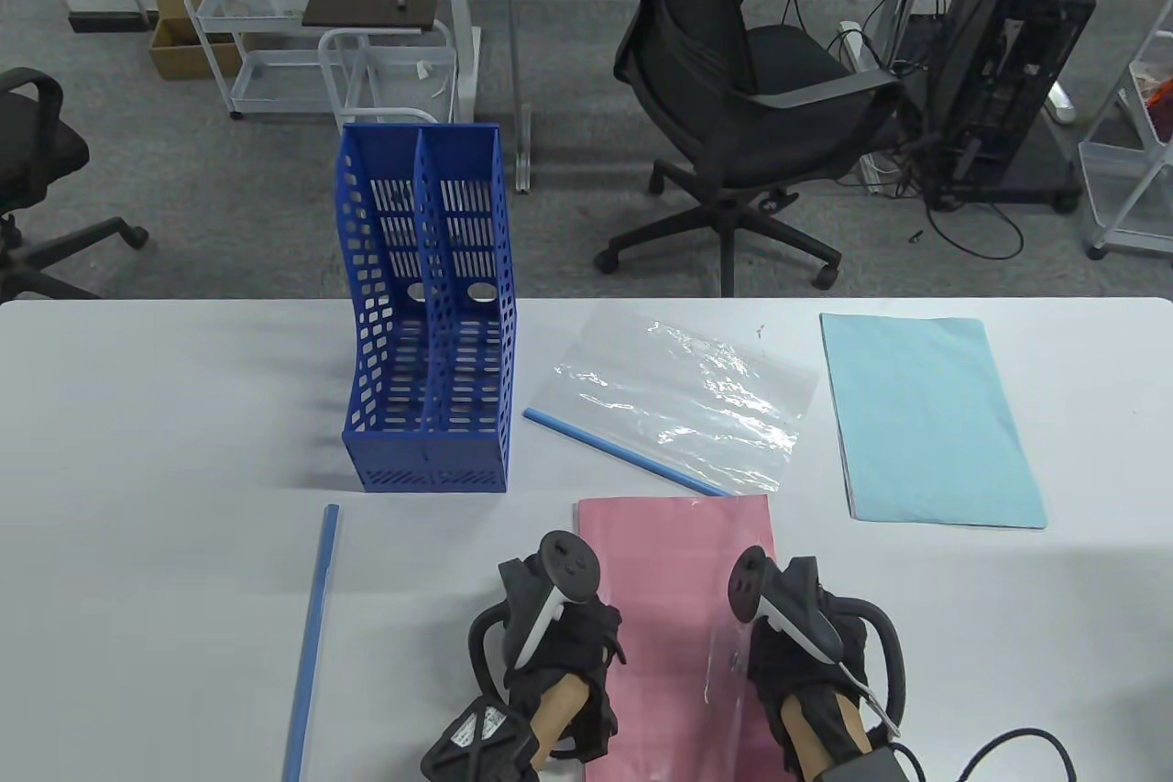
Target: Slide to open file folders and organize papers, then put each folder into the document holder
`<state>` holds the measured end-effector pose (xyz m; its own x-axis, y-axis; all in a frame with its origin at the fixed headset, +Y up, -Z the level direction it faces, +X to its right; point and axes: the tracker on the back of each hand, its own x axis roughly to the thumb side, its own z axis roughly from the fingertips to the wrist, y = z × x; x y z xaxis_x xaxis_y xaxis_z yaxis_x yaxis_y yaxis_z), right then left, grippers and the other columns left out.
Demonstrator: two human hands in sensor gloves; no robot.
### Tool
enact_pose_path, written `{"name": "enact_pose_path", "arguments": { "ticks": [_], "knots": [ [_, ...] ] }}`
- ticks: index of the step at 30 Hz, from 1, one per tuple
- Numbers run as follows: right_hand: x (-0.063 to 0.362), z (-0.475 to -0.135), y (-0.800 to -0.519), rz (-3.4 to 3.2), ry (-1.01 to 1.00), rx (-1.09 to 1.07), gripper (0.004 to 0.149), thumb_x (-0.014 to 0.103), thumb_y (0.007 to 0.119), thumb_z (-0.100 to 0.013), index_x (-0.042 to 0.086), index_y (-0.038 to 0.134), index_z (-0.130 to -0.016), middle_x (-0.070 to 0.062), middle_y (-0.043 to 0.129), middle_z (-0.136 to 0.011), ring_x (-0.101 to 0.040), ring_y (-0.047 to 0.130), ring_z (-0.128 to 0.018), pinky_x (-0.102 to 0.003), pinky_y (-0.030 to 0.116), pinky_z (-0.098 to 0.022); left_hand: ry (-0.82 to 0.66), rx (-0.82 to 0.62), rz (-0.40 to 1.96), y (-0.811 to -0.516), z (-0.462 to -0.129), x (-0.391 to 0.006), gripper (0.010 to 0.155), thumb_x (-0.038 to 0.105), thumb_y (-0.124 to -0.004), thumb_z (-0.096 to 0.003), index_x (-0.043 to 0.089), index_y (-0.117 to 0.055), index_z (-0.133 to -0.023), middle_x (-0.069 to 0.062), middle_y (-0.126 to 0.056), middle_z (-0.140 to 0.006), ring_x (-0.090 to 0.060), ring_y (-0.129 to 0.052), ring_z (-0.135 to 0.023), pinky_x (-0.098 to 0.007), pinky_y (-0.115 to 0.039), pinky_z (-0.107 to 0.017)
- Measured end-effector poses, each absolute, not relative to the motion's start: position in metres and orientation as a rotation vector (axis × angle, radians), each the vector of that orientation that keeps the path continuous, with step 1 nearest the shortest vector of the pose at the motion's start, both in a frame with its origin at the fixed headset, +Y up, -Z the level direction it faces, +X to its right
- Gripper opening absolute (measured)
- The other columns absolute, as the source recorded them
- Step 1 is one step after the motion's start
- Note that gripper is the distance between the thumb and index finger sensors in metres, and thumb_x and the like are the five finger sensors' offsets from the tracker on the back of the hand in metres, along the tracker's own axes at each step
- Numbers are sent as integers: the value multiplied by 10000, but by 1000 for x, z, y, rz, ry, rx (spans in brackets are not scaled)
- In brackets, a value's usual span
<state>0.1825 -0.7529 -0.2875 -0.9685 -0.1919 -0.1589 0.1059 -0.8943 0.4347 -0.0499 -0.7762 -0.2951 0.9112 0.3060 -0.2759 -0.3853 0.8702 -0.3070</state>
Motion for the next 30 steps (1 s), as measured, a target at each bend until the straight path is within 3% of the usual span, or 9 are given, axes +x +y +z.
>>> {"name": "enact_pose_path", "arguments": {
  "ticks": [3, 11, 16, 18, 22, 25, 30],
  "knots": [
    [182, -287, -753, -2898, -645, 294, 852, 559, 866, -306, 359, 496, -1046, -85, 556, -1119, -360, 754, -883, -553, 651, -704, 229, -351, 334, -775, -299, -47, 802, 486, -940, -377, 50, -675, -996, -170, -522, -1083, -325, -753, -809, -452, -751, -592],
    [180, -287, -753, -2883, -624, 303, 855, 552, 866, -294, 361, 503, -1044, -85, 573, -1114, -345, 772, -878, -553, 649, -709, 275, -360, 445, -776, -300, -39, 619, 341, -941, -399, 45, -783, -919, -127, -539, -1080, -346, -706, -833, -491, -700, -622],
    [179, -287, -753, -2880, -621, 303, 853, 556, 862, -293, 367, 501, -1043, -81, 575, -1113, -341, 773, -877, -549, 651, -708, 275, -356, 519, -776, -300, -47, 553, 342, -953, -377, 96, -830, -856, -107, -608, -1045, -279, -772, -776, -424, -760, -577],
    [179, -287, -753, -2879, -622, 302, 852, 557, 861, -294, 367, 502, -1043, -77, 574, -1113, -341, 773, -877, -548, 651, -708, 246, -389, 622, -775, -298, -52, 559, 346, -944, -379, 127, -803, -874, -128, -651, -1027, -235, -846, -739, -406, -818, -541],
    [180, -287, -753, -2882, -620, 302, 854, 568, 859, -291, 373, 500, -1041, -72, 572, -1112, -332, 771, -877, -540, 653, -709, 218, -533, 928, -778, -291, -69, 728, 390, -923, -402, 140, -612, -1012, -166, -630, -1037, -229, -992, -668, -443, -908, -472],
    [181, -287, -753, -2889, -620, 301, 857, 579, 860, -291, 376, 499, -1041, -60, 570, -1112, -322, 768, -876, -533, 652, -711, 230, -575, 1117, -785, -286, -88, 800, 429, -899, -412, 127, -554, -1067, -144, -749, -979, -231, -1046, -622, -441, -932, -438],
    [181, -287, -753, -2895, -625, 302, 864, 584, 864, -290, 376, 495, -1043, -59, 567, -1112, -321, 766, -876, -534, 649, -712, 260, -760, 1348, -814, -279, -99, 705, 395, -864, -445, 119, -631, -1049, -16, -955, -836, -203, -1134, -545, -426, -969, -385]
  ]
}}
